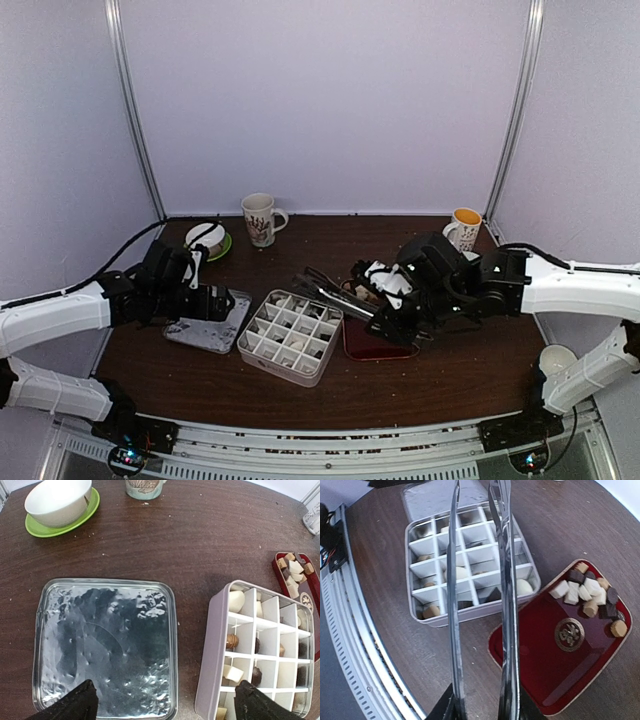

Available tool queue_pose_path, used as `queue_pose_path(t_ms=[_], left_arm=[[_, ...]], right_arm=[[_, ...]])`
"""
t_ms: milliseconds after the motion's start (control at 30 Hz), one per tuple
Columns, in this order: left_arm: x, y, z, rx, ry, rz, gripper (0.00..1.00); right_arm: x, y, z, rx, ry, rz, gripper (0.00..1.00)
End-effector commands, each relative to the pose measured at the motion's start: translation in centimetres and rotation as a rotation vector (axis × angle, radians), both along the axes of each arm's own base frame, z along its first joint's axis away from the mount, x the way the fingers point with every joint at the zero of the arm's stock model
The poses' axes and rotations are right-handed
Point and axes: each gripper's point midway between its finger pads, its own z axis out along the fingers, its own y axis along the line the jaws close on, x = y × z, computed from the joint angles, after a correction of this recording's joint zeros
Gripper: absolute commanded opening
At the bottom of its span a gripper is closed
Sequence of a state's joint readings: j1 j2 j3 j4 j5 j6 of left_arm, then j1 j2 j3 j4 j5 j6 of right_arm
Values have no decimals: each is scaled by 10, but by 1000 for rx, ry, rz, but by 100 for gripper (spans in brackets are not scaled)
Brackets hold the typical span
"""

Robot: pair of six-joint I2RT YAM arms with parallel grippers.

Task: Pack the chocolate
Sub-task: Place the fake chocolate in the empty pocket of the box, then place the clamp at the center of the board.

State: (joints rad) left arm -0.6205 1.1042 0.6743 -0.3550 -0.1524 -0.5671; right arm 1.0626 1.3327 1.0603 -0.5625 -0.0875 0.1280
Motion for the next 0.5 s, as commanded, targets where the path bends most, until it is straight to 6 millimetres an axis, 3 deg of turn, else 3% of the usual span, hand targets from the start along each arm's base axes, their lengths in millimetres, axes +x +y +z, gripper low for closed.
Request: queue_pose_path(t_ms=[0, 300, 467], left_arm=[[1, -7, 2, -54, -19, -25, 98], [-8, -41, -12, -149, 55, -173, 98], [-12, -65, -12, -194, 86, -287, 98]], right_arm=[[30, -32, 4, 50, -56, -208, 33], [59, -113, -37, 61, -5, -569, 30], [57, -147, -72, 22, 57, -681, 28]])
